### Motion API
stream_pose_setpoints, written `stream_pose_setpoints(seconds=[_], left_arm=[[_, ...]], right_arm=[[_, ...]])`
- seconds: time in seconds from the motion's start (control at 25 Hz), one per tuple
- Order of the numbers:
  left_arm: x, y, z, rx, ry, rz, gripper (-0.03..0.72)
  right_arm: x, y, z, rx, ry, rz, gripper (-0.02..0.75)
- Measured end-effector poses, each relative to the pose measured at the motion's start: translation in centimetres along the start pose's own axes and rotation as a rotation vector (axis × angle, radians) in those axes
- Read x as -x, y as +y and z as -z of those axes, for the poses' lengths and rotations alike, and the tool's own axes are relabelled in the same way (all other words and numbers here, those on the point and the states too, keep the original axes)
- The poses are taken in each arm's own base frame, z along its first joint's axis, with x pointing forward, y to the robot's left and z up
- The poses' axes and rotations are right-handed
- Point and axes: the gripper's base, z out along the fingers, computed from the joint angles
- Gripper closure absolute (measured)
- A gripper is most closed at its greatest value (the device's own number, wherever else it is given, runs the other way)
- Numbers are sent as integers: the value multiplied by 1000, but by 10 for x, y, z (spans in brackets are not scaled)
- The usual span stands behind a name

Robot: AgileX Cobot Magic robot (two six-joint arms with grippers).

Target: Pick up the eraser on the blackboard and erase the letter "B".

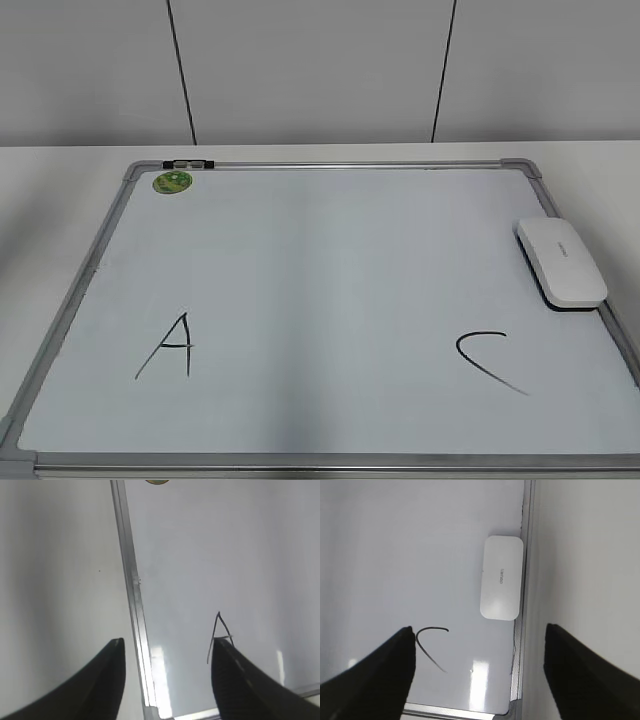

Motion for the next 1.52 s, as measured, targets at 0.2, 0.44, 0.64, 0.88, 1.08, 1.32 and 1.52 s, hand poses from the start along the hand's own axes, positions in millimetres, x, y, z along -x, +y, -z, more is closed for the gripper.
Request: stream_pose_setpoints(seconds=[0.2,0.44,0.64,0.88,1.08,1.32,1.52], left_arm=[[-53,-12,40,44,-38,-25,282],[-112,-21,59,64,-56,-37,282],[-162,-27,67,61,-86,-39,288],[-216,-30,50,19,-79,-27,296],[-247,-29,35,29,-60,-56,326],[-271,-17,26,140,-53,-62,349],[-274,-15,23,155,-79,-61,351]], right_arm=[[-20,9,56,-3,-148,26,145],[-55,18,101,-8,-265,44,145],[-109,22,103,-4,-255,36,145],[-177,24,83,5,-209,21,145],[-210,24,63,7,-168,16,146],[-230,20,35,-7,-70,9,148],[-249,17,2,0,57,-8,149]])
